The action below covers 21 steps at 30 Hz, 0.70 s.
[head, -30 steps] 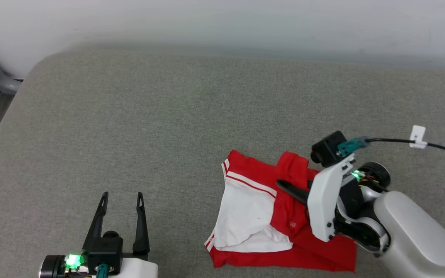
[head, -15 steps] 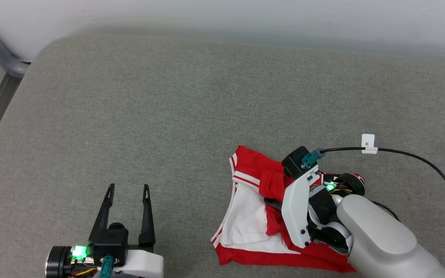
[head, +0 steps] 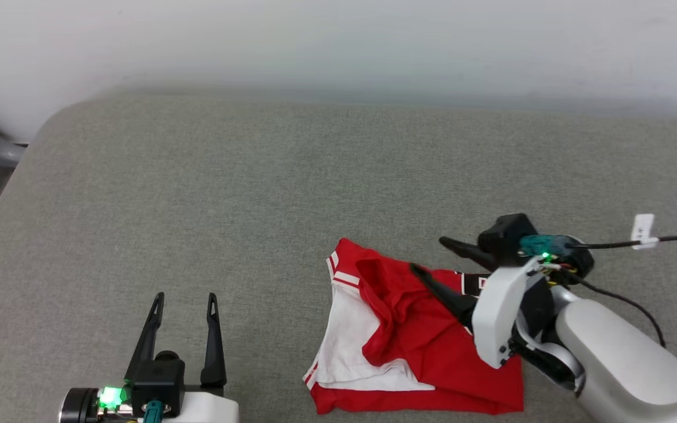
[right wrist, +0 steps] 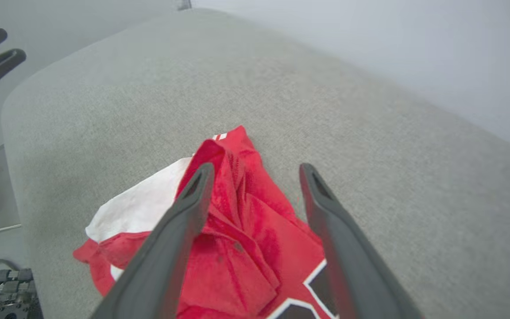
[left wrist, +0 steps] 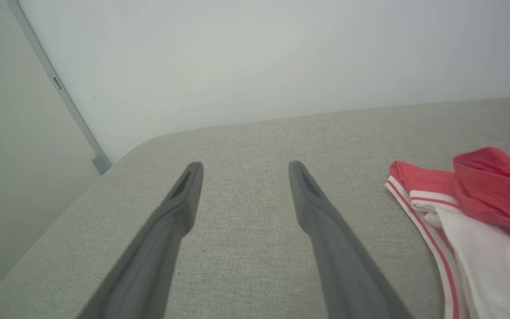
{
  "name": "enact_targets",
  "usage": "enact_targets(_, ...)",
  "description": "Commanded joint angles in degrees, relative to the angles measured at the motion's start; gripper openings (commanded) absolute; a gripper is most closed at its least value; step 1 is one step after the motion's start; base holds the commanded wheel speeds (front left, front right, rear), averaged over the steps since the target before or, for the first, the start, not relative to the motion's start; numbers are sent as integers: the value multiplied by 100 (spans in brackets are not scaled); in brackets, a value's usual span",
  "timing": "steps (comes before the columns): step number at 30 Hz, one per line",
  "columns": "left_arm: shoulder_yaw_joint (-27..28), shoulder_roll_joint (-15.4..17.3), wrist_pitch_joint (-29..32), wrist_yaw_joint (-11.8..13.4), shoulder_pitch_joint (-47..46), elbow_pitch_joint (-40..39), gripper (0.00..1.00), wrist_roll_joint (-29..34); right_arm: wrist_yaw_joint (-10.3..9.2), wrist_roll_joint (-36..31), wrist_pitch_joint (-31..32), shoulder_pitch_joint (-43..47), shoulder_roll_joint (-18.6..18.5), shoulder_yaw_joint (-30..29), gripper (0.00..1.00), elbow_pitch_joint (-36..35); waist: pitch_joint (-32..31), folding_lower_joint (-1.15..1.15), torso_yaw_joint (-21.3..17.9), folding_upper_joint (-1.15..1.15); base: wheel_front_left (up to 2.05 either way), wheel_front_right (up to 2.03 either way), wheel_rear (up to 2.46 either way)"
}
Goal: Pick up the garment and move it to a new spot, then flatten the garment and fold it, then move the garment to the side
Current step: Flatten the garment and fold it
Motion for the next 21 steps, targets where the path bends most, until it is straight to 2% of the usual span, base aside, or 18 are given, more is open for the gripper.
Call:
enact_targets(1, 8, 26, -12, -30, 76, -33, 100, 6, -5, -168, -249, 201, -147, -288, 100, -212, -148, 0, -165, 0, 0, 0, 0)
enact_targets(5, 22, 49, -12, -51, 140, -61, 100, 18, -5, -641, -790, 611, -232, -1087, 100, -551, -272, 0, -328, 0, 0, 0, 0)
enact_targets(9, 30, 72, -12, -78, 182, -94, 100, 24, -5, -1201, -1283, 1138, -49, -2066, 100, -786, -379, 0, -473, 0, 0, 0, 0)
enact_targets(15, 44, 99, -12, -95, 277, -118, 100, 17, -5, -2050, -1781, 1981, 453, -3307, 100, -1112, -499, 0, -608, 0, 0, 0, 0)
enact_targets(21, 88, 132, -12, -133, 372, -146, 100, -20, -5, -2569, -2141, 2740, 1020, -4189, 100, -1512, -598, 0, -656, 0, 0, 0, 0)
